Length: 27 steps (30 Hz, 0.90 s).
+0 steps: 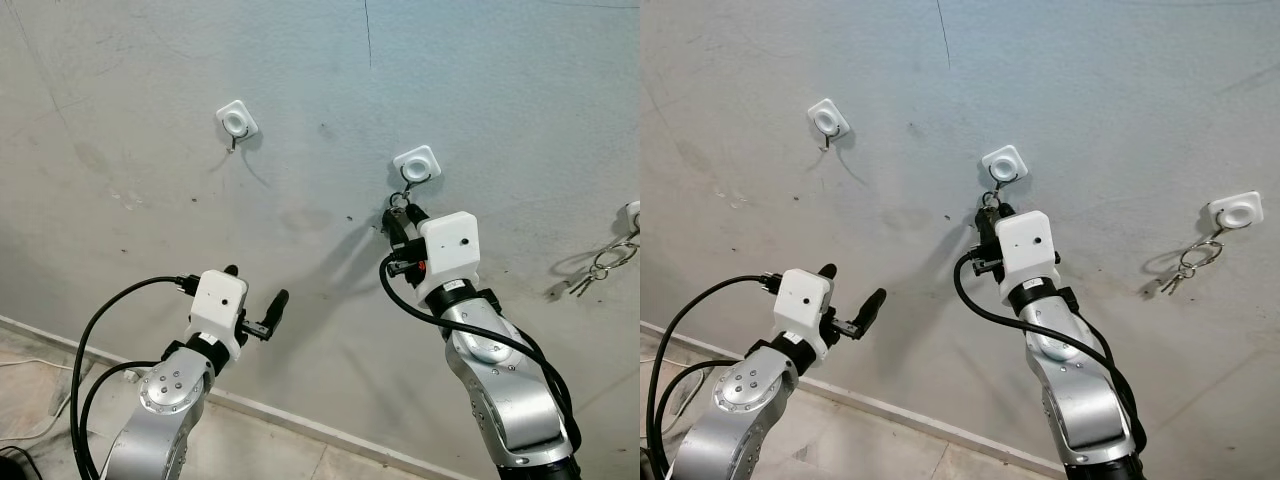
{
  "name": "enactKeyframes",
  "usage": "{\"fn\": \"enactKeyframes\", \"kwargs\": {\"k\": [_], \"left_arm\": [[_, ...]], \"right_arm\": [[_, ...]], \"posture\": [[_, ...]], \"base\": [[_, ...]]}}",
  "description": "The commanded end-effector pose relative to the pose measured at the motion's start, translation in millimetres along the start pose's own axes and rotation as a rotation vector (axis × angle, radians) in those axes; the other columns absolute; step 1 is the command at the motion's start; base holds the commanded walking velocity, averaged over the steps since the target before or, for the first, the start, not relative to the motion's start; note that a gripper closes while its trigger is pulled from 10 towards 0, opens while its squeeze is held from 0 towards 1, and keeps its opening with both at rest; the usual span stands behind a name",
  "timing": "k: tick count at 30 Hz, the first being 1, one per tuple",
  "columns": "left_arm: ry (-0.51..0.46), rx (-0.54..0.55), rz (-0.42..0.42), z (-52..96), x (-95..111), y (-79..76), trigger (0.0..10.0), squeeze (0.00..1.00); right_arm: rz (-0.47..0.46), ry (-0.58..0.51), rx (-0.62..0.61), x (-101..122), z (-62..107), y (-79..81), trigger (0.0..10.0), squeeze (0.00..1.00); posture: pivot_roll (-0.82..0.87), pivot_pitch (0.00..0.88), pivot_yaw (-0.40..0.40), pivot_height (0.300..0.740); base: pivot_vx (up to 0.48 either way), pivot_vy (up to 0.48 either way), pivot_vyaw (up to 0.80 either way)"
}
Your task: Hang keys on a hook
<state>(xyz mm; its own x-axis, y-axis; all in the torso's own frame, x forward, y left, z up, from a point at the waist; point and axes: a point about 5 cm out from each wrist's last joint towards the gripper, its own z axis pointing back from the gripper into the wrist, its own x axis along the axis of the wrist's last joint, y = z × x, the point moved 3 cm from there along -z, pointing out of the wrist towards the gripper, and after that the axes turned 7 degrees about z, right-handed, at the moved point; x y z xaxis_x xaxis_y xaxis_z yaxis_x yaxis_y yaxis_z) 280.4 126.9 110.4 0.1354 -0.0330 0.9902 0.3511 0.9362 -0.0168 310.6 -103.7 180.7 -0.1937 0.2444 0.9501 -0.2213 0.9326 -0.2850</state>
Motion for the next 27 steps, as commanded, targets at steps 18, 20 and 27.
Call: {"fn": "enactKeyframes", "kwargs": {"k": [18, 20, 27], "left_arm": [[-0.023, -0.045, 0.001, -5.5, 8, -5.0, 10.0, 0.0], [-0.024, -0.047, 0.001, -6.1, 8, -4.9, 10.0, 0.0], [-0.022, -0.066, -0.01, -8.2, 8, -8.4, 10.0, 0.0]], "right_arm": [[-0.014, -0.004, -0.219, -9, 28.9, -48.7, 10.0, 1.0], [-0.024, -0.003, -0.233, -10, 32.8, -51.2, 10.0, 1.0], [-0.075, 0.001, -0.245, -11, 46.6, -48.7, 10.0, 1.0]], "posture": [[0.12, 0.0, -0.053, 0.74], [0.11, 0.0, -0.051, 0.74], [0.1, 0.0, -0.048, 0.74]], "base": [[0.0, 0.0, 0.0], [0.0, 0.0, 0.0], [0.0, 0.0, 0.0]]}}
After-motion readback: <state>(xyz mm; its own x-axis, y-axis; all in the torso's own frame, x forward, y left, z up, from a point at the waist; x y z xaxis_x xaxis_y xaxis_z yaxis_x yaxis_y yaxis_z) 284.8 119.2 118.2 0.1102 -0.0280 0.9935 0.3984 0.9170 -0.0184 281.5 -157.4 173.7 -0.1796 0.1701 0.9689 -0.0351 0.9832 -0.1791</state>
